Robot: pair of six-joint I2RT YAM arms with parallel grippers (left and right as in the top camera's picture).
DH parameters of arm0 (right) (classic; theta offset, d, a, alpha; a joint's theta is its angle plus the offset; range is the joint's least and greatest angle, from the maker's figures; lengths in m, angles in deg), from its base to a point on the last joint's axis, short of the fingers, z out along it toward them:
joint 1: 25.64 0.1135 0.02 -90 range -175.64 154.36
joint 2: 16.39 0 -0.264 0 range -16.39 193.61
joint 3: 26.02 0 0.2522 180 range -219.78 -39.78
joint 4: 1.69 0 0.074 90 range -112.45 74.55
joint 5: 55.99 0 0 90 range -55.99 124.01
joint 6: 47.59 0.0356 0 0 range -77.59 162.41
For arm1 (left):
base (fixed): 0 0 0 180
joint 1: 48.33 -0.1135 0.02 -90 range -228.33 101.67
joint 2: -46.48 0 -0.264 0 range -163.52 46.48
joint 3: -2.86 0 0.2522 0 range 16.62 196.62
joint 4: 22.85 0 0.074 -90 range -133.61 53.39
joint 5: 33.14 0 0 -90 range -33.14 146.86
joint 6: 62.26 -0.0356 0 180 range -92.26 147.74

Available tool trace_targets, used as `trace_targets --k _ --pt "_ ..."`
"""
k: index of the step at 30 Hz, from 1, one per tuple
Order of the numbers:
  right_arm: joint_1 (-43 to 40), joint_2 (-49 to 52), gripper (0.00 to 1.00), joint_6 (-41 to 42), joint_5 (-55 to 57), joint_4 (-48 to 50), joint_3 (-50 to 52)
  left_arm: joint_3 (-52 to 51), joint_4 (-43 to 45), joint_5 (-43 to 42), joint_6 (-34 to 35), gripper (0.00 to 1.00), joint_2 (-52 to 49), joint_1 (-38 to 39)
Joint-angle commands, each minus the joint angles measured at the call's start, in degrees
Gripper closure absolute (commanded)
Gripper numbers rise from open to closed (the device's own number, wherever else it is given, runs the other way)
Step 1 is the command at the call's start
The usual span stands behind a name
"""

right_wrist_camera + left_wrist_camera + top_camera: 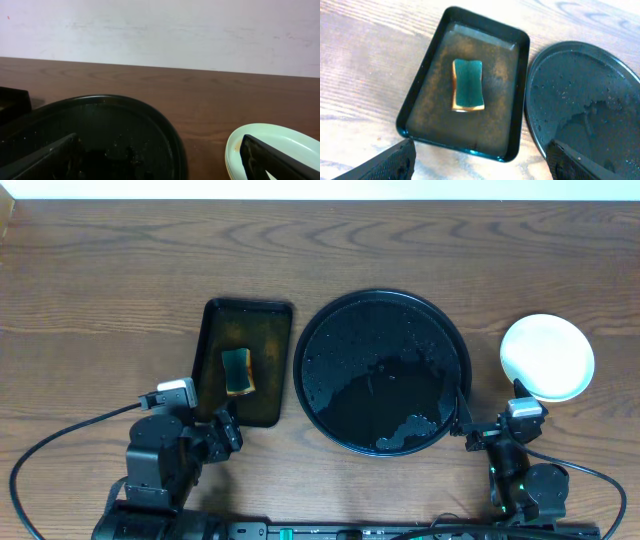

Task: Clean dirty plates on tray and stack at the side

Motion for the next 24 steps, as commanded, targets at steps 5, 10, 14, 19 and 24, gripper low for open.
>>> trace_targets --k 5,10,14,19,24 --pt "0.7 -0.3 0.01 -1.1 0.2 -0.2 0.0 -2.4 0.7 0.7 -1.0 0.17 2.0 -4.7" --pt "0.7 -0.3 0.01 -1.1 0.2 -0.2 0.0 -10.0 7.3 0.7 -1.0 0.17 8.4 -8.3" --pt "0.7 -0.3 0.01 -1.1 0.1 -0.2 0.0 -18.3 16.4 0.7 -0.9 0.17 14.7 -9.4" --pt "0.7 -0.3 0.01 -1.1 0.2 -0.2 0.0 -28.0 30.8 0.7 -1.0 0.17 21.0 -9.4" --pt "0.7 -0.3 0.01 -1.1 0.1 -0.2 0.0 -35.9 48.4 2.1 -1.0 0.17 24.9 -9.4"
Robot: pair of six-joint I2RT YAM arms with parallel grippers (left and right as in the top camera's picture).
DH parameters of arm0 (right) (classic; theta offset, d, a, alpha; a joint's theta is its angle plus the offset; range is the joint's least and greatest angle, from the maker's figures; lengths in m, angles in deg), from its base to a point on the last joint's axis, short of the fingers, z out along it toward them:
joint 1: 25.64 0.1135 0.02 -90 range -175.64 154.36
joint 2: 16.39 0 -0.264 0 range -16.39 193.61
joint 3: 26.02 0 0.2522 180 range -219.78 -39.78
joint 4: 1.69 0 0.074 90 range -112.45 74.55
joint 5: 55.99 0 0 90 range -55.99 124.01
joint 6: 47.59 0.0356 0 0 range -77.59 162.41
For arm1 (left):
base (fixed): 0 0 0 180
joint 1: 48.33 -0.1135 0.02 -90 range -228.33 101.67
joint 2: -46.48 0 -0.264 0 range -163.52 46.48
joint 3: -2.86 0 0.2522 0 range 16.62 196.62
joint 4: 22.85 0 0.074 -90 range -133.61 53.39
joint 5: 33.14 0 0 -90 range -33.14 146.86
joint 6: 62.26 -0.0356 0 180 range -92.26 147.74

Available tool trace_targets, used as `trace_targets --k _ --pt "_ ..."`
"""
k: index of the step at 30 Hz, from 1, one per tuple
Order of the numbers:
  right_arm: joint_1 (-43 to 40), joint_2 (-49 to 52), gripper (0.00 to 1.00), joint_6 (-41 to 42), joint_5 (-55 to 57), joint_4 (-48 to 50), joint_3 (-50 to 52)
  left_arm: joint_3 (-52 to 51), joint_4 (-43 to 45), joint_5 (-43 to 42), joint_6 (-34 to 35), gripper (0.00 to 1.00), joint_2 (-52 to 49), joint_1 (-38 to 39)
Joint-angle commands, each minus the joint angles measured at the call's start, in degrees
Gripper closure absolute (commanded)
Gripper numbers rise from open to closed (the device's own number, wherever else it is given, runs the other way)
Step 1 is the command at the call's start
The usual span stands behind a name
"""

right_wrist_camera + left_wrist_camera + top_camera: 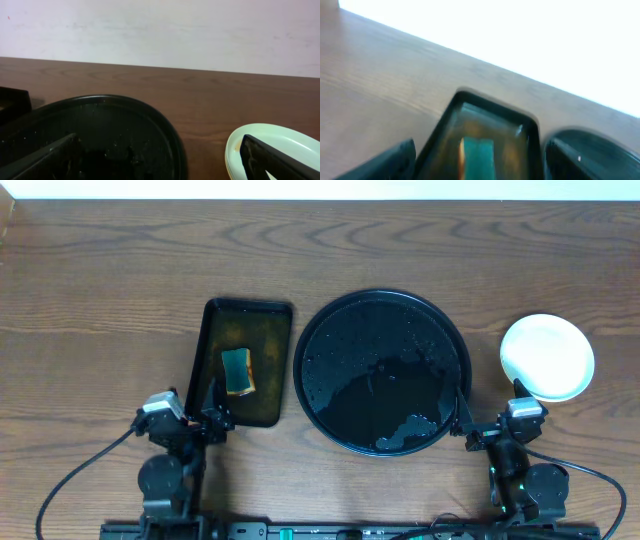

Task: Clean dirty plates on tray and stack at the side

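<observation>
The round black tray (pixel 383 372) lies wet in the middle of the table, with no plate on it; it also shows as the round tray (pixel 100 130). White plates (pixel 546 357) sit stacked to its right, seen low as the plates (pixel 285 145). My left gripper (pixel 190 423) rests near the front edge, just short of the rectangular black tray (pixel 245 360), open and holding nothing. My right gripper (pixel 495 430) stays open at the front, between round tray and plates. The left wrist view is blurred.
A green and yellow sponge (pixel 237 370) lies in the rectangular tray; it shows again as the sponge (pixel 477 157) between the left gripper (pixel 480 170) fingers. Bare wooden table (pixel 100 280) spreads behind and to the left. The right gripper (pixel 157 167) faces a pale wall.
My left arm has drawn back toward the front edge, and its camera now looks level across the table instead of down on the rectangular tray. The right arm, plates, trays and sponge have not moved.
</observation>
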Motion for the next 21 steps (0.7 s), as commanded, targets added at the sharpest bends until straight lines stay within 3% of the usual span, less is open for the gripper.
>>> trace_targets --k 1,6,11,21 --pt "0.7 -0.3 0.01 -1.0 0.1 -0.2 0.0 -4.0 7.8 2.2 -1.1 0.17 2.4 -0.3" --pt "0.7 -0.3 0.01 -1.0 0.1 -0.2 0.0 -4.0 7.6 2.6 -4.2 0.17 3.7 -0.3" --pt "0.7 -0.3 0.01 -1.0 0.1 -0.2 0.0 -4.0 -2.8 1.5 -4.2 0.17 3.7 -0.3" --pt "0.7 -0.3 0.01 -1.0 0.1 -0.2 0.0 -3.9 -2.4 1.7 -4.2 0.17 3.5 -0.3"
